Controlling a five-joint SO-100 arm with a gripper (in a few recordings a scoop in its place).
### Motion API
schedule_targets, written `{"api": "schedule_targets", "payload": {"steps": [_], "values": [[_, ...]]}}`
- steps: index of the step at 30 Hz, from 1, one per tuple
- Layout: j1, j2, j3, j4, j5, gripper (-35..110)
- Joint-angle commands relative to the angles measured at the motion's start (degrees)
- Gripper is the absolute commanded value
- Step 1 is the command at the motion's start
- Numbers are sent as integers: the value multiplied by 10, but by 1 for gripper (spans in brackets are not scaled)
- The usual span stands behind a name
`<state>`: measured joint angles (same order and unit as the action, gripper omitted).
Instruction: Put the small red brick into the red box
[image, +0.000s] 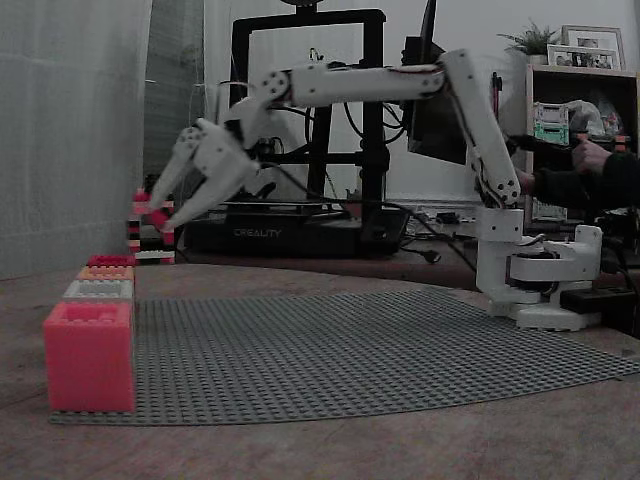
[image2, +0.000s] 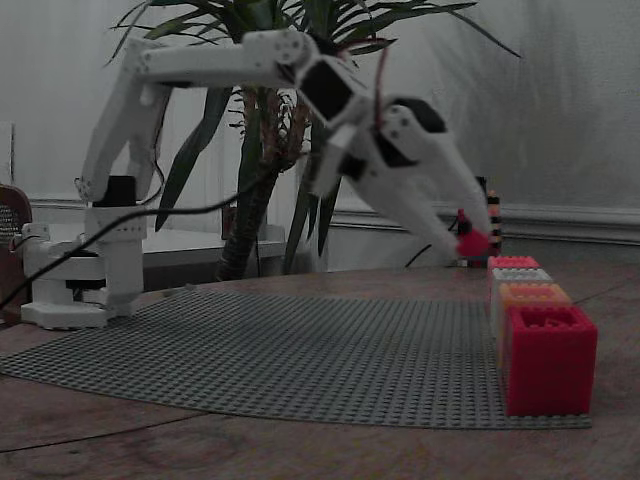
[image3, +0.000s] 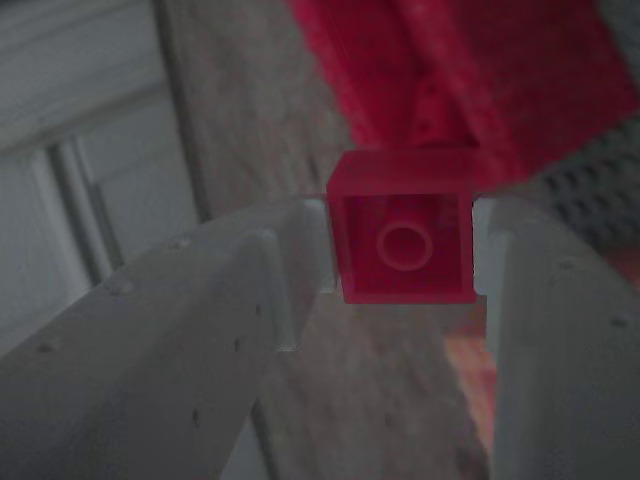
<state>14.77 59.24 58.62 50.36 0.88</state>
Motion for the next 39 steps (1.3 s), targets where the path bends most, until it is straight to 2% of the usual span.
{"api": "schedule_targets", "payload": {"steps": [1, 8, 18, 21, 31, 39], "values": [[23, -19, -122, -3, 3, 0], [33, -105, -229, 4, 1, 0], [27, -166, -281, 27, -11, 3], [26, -171, -281, 29, -10, 12], [9, -173, -295, 34, -21, 10], [2, -112, -283, 88, -8, 7]]}}
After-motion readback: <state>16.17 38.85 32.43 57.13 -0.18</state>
